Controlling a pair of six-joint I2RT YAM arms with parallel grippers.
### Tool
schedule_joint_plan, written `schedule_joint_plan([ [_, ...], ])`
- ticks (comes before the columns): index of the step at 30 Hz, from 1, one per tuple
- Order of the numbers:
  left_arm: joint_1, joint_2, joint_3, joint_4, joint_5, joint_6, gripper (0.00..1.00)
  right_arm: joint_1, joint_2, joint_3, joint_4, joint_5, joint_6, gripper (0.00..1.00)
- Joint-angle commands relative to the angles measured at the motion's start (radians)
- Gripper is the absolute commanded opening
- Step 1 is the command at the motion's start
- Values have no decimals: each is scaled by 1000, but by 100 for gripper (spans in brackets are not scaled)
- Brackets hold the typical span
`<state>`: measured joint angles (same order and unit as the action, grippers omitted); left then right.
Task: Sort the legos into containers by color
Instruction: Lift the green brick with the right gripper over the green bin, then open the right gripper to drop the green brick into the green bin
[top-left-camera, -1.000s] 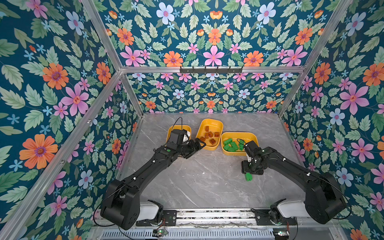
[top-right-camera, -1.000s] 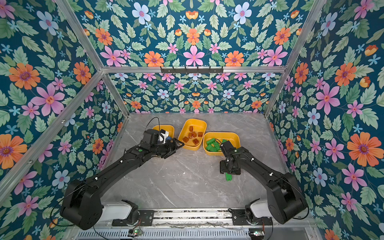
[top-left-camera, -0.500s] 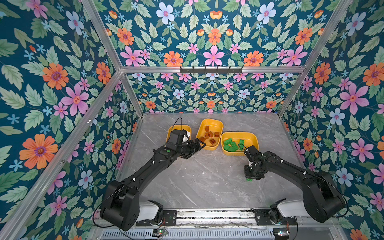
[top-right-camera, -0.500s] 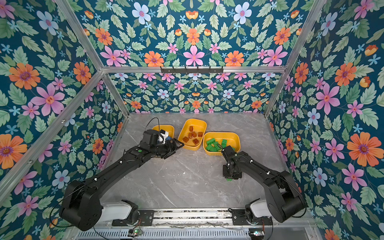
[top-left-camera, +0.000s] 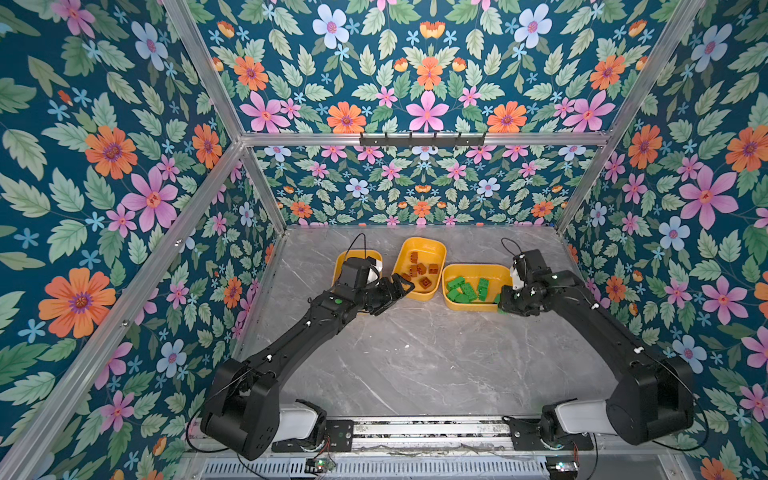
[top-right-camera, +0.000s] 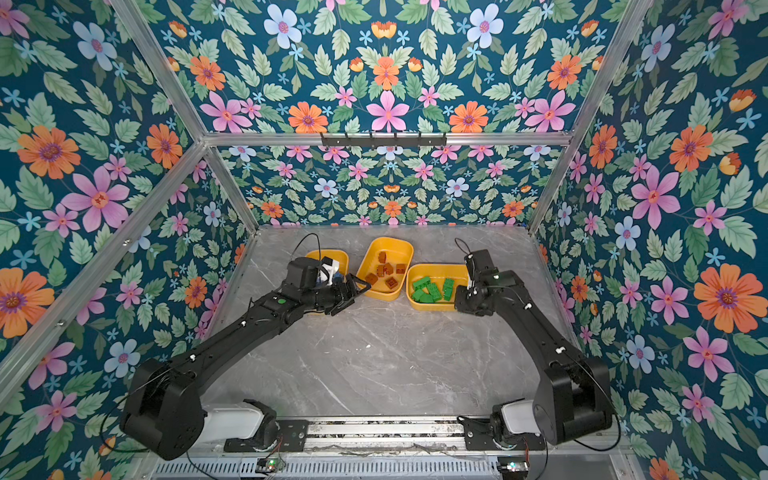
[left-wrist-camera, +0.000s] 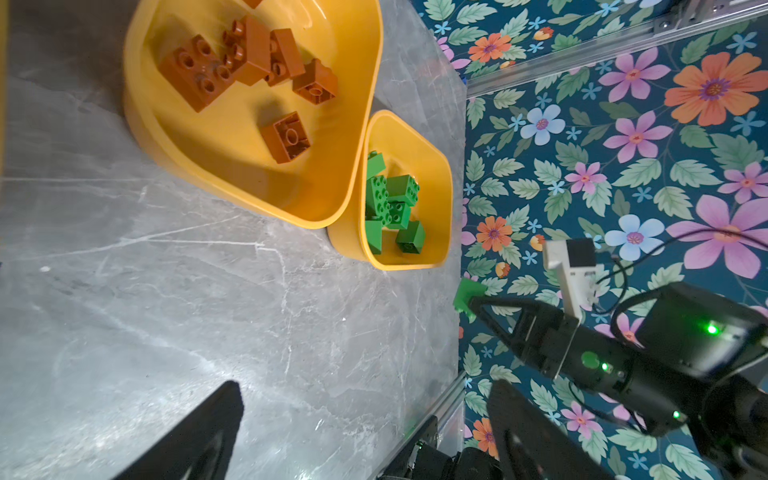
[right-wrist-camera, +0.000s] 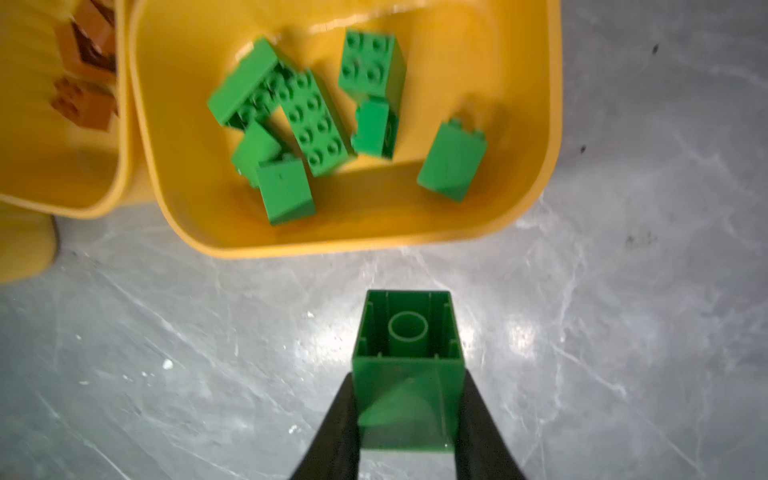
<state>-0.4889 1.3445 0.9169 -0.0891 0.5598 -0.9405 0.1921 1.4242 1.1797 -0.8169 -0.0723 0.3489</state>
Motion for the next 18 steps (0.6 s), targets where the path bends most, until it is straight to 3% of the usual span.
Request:
schedule_joint_plan([
  [1,-11,22,30,66,7,-12,94,-39,86,94,4,-26,-81,18],
  [11,-19,85,77,67,-13,-1,94,-94,470,400,14,-9,-173,20],
  [18,-19,100,93,15,-39,39,94,-94,598,496,-23,-15,-206,49],
])
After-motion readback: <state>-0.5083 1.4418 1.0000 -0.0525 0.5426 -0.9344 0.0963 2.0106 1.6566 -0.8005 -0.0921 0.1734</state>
